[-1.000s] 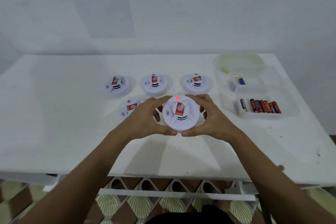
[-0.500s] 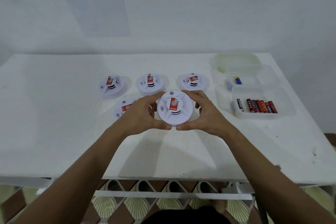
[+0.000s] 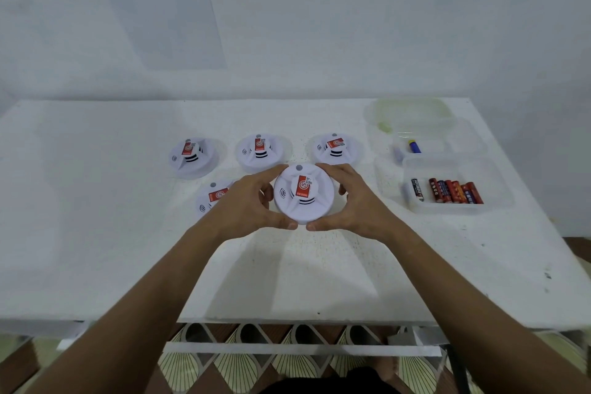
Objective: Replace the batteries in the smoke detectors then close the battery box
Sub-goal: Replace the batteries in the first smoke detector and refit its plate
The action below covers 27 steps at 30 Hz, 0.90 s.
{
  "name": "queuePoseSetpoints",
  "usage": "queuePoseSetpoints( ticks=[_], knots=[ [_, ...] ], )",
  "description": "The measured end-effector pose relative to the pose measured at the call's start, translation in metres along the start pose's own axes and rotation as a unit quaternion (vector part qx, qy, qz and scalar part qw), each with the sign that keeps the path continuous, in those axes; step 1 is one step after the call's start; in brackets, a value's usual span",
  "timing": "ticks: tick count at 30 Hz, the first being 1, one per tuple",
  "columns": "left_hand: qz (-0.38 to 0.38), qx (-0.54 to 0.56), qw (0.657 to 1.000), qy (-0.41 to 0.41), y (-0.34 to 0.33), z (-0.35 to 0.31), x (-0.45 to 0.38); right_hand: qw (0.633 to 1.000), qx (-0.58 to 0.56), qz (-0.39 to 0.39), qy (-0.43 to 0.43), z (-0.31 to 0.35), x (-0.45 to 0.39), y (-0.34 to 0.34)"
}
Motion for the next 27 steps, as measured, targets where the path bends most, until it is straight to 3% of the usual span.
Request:
queuePoseSetpoints(
  ticks=[27],
  knots=[
    [0.001, -0.026, 0.999, 0.04, -0.006, 0.024, -0.002, 0.998, 0.036, -0.015, -0.039, -0.015, -0.012, -0.011]
  ],
)
Point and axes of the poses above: each hand's wrist, its own x-axis away from the middle knuckle, its own y-axis out of the back of the hand, z = x × y, the point moved 6 cm from there along -x, towards the middle knuckle, and after that the axes turned 6 degrees about -y, right-handed, at the moved point
